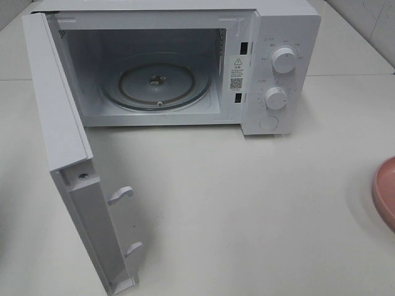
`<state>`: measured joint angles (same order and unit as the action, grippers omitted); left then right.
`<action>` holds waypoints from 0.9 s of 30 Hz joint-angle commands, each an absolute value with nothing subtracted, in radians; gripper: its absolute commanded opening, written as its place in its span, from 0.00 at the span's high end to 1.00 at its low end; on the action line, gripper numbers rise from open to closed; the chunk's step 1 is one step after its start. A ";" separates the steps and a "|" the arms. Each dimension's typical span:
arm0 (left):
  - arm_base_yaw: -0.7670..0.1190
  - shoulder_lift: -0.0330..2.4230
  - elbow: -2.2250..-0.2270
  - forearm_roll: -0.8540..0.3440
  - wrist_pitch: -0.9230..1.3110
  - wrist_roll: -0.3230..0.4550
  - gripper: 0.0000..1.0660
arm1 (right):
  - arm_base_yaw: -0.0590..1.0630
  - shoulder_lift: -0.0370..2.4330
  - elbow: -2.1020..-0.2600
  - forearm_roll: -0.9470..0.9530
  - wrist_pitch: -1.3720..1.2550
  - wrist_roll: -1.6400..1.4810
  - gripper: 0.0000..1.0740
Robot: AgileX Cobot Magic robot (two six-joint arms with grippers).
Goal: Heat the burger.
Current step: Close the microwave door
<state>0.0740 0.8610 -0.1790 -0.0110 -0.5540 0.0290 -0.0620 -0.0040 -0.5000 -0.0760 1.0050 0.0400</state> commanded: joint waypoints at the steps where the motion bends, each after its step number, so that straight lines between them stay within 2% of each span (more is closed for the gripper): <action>1: 0.077 0.903 -0.175 0.035 -0.623 0.009 1.00 | -0.068 -0.034 -0.499 -0.072 0.999 0.026 0.29; 2: 0.077 0.921 -0.175 0.054 -0.640 0.000 1.00 | -0.068 -0.034 -0.499 -0.072 0.999 0.026 0.29; 3: 0.077 0.960 -0.175 0.097 -0.678 -0.051 1.00 | -0.068 -0.034 -0.499 -0.072 0.999 0.026 0.29; 4: 0.077 0.960 -0.175 0.097 -0.678 -0.051 1.00 | -0.068 -0.034 -0.499 -0.072 0.999 0.026 0.29; 6: 0.077 1.029 -0.175 0.180 -0.724 -0.123 1.00 | -0.068 -0.034 -0.499 -0.072 0.999 0.026 0.29; 7: 0.077 1.029 -0.175 0.180 -0.724 -0.123 1.00 | -0.068 -0.034 -0.499 -0.072 0.999 0.026 0.29; 9: 0.077 1.120 -0.188 0.292 -0.763 -0.175 1.00 | -0.068 -0.034 -0.499 -0.072 0.999 0.026 0.29; 10: 0.077 1.120 -0.188 0.292 -0.763 -0.175 1.00 | -0.068 -0.034 -0.499 -0.072 0.999 0.026 0.29; 11: 0.077 1.188 -0.216 0.438 -0.783 -0.211 1.00 | -0.068 -0.034 -0.499 -0.072 0.999 0.026 0.29; 12: 0.077 1.188 -0.216 0.438 -0.783 -0.211 1.00 | -0.068 -0.034 -0.499 -0.072 0.999 0.026 0.29; 13: 0.077 1.213 -0.230 0.497 -0.793 -0.230 1.00 | -0.068 -0.034 -0.499 -0.072 0.999 0.026 0.29; 14: 0.077 1.260 -0.261 0.608 -0.827 -0.282 1.00 | -0.068 -0.034 -0.499 -0.072 0.999 0.026 0.29; 15: 0.077 1.260 -0.261 0.608 -0.827 -0.282 1.00 | -0.068 -0.034 -0.499 -0.072 0.999 0.026 0.29; 16: 0.077 1.300 -0.285 0.669 -0.863 -0.323 1.00 | -0.068 -0.034 -0.499 -0.072 0.999 0.026 0.29; 24: 0.075 1.385 -0.334 0.675 -0.886 -0.334 1.00 | -0.068 -0.034 -0.499 -0.072 0.999 0.026 0.29; 27: 0.022 1.433 -0.361 0.674 -0.887 -0.340 0.99 | -0.068 -0.034 -0.499 -0.072 0.999 0.026 0.30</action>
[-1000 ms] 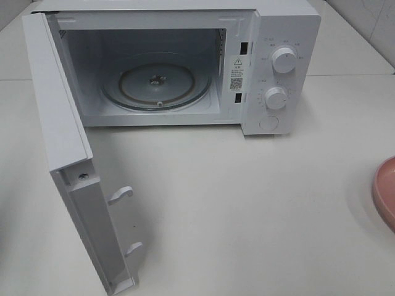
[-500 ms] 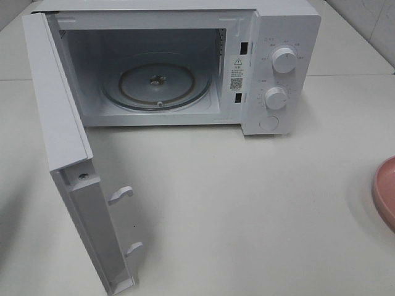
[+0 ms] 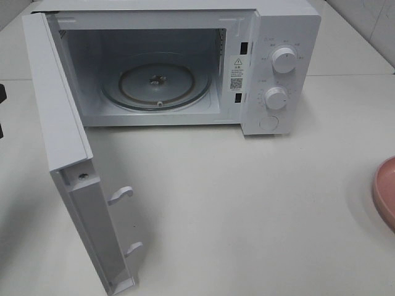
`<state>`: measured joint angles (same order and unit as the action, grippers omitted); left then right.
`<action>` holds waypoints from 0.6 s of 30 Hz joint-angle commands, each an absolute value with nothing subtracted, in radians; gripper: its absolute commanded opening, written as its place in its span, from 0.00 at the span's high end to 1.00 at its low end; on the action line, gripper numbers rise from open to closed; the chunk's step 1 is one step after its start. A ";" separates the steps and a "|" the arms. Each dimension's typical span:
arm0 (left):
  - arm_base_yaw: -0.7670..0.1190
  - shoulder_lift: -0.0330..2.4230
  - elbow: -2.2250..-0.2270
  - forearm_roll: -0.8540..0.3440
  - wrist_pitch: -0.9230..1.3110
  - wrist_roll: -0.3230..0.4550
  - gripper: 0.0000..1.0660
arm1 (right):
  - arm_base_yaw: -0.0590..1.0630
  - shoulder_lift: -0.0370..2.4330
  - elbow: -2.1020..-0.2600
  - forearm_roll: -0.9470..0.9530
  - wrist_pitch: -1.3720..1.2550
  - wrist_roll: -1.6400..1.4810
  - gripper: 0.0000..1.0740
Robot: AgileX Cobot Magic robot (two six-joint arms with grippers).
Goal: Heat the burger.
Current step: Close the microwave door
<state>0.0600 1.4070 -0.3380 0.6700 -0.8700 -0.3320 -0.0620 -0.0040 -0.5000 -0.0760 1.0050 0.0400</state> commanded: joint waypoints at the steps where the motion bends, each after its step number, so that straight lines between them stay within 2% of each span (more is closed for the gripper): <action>1: -0.001 1.447 -0.368 0.672 -0.886 -0.337 0.99 | -0.068 -0.034 -0.499 -0.072 0.999 0.026 0.30; 6: -0.085 1.506 -0.393 0.614 -0.874 -0.272 0.99 | -0.068 -0.034 -0.499 -0.072 0.999 0.026 0.30; 11: -0.151 1.537 -0.424 0.567 -0.840 -0.250 0.99 | -0.068 -0.034 -0.499 -0.072 0.999 0.026 0.30; 18: -0.176 1.563 -0.449 0.518 -0.832 -0.241 0.99 | -0.068 -0.034 -0.499 -0.072 0.999 0.026 0.30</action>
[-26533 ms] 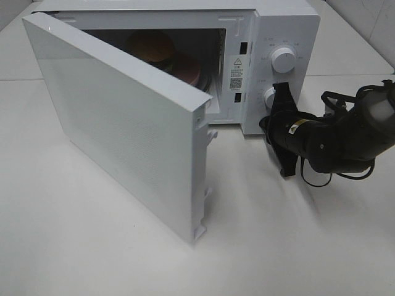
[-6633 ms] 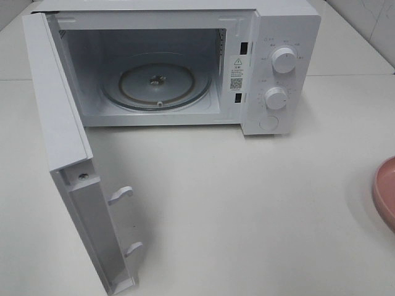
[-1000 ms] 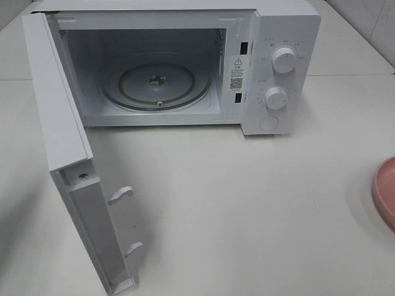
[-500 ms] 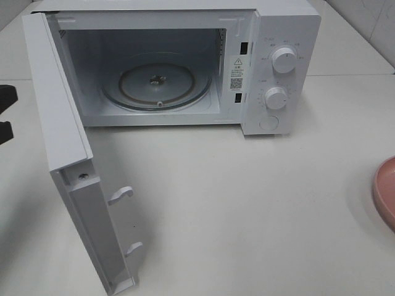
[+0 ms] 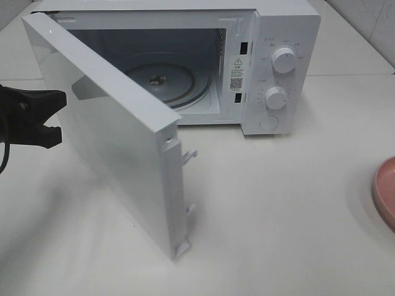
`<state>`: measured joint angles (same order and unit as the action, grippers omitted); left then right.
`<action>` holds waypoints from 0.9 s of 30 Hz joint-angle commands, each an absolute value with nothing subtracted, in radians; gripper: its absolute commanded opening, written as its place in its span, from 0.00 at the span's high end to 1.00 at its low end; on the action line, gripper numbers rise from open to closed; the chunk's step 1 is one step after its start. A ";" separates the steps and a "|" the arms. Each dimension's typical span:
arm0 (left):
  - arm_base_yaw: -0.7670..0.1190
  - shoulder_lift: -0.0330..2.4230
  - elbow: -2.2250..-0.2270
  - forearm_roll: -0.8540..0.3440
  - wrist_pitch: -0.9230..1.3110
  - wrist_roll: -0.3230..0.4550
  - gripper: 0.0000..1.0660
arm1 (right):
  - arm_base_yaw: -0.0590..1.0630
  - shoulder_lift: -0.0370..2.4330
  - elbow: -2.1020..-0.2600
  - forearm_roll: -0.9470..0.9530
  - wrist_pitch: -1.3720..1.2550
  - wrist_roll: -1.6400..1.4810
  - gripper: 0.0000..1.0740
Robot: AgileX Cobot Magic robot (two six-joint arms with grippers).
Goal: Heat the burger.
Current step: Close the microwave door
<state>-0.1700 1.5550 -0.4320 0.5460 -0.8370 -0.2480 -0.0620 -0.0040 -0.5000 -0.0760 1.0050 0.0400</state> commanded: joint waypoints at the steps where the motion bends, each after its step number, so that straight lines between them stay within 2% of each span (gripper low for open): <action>1: -0.178 1.572 -0.460 0.506 -0.832 -0.244 0.99 | -0.068 -0.034 -0.499 -0.072 0.999 0.026 0.30; 8: -0.224 1.610 -0.500 0.437 -0.831 -0.252 0.99 | -0.068 -0.034 -0.499 -0.072 0.999 0.026 0.30; 10: -0.257 1.658 -0.534 0.319 -0.830 -0.252 0.99 | -0.068 -0.034 -0.499 -0.072 0.999 0.027 0.30; 11: -0.257 1.658 -0.534 0.319 -0.830 -0.252 0.99 | -0.068 -0.034 -0.499 -0.072 0.999 0.027 0.30; 13: -0.290 1.695 -0.562 0.215 -0.828 -0.248 0.99 | -0.068 -0.034 -0.499 -0.072 0.999 0.027 0.30; 16: -0.303 1.708 -0.573 0.183 -0.827 -0.239 0.99 | -0.068 -0.034 -0.499 -0.072 0.999 0.027 0.30; 18: -0.340 1.741 -0.610 0.110 -0.827 -0.197 0.99 | -0.068 -0.034 -0.499 -0.072 0.999 0.027 0.30; 19: -0.340 1.741 -0.610 0.110 -0.827 -0.197 0.99 | -0.068 -0.034 -0.499 -0.072 0.999 0.027 0.30; 21: -0.379 1.779 -0.667 0.075 -0.827 -0.150 0.99 | -0.068 -0.034 -0.499 -0.072 0.999 0.027 0.30; 27: -0.407 1.832 -0.734 0.067 -0.824 -0.142 0.99 | -0.068 -0.034 -0.499 -0.072 0.999 0.027 0.30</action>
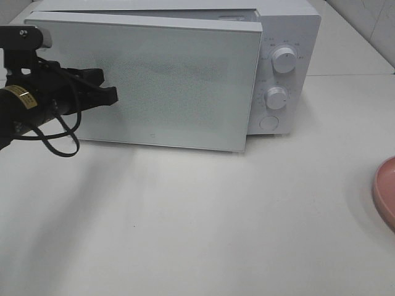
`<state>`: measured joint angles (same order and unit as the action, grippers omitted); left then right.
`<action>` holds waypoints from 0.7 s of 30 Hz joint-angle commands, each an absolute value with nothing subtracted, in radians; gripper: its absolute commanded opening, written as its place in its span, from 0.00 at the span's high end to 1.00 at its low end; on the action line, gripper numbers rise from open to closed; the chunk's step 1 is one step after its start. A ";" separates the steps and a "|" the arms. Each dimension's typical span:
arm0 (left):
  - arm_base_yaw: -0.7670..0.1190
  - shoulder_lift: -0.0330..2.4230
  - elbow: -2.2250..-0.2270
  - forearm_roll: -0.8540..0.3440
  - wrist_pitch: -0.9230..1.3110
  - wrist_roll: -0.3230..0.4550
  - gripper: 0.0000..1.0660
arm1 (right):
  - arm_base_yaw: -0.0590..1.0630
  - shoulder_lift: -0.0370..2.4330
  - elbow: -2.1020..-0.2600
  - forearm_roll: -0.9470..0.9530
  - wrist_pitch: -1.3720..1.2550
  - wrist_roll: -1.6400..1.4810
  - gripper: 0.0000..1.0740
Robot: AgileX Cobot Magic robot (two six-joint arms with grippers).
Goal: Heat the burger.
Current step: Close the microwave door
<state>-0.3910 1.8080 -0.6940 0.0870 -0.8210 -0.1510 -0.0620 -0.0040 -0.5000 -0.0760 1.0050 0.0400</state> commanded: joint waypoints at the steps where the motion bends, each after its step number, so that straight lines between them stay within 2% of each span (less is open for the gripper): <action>1: -0.409 1.844 -0.748 0.067 -0.824 -0.142 0.99 | -0.068 -0.034 -0.499 -0.072 0.999 0.027 0.30; 7: -0.438 1.901 -0.813 0.032 -0.819 -0.111 0.99 | -0.068 -0.034 -0.499 -0.072 0.999 0.027 0.30; 8: -0.448 1.916 -0.833 -0.015 -0.818 -0.075 0.99 | -0.068 -0.034 -0.499 -0.072 0.999 0.027 0.30; 13: -0.458 1.942 -0.881 -0.097 -0.812 -0.011 0.99 | -0.068 -0.034 -0.499 -0.072 0.999 0.027 0.30; 21: -0.458 1.983 -0.982 -0.097 -0.783 0.000 0.99 | -0.068 -0.034 -0.499 -0.072 0.999 0.027 0.30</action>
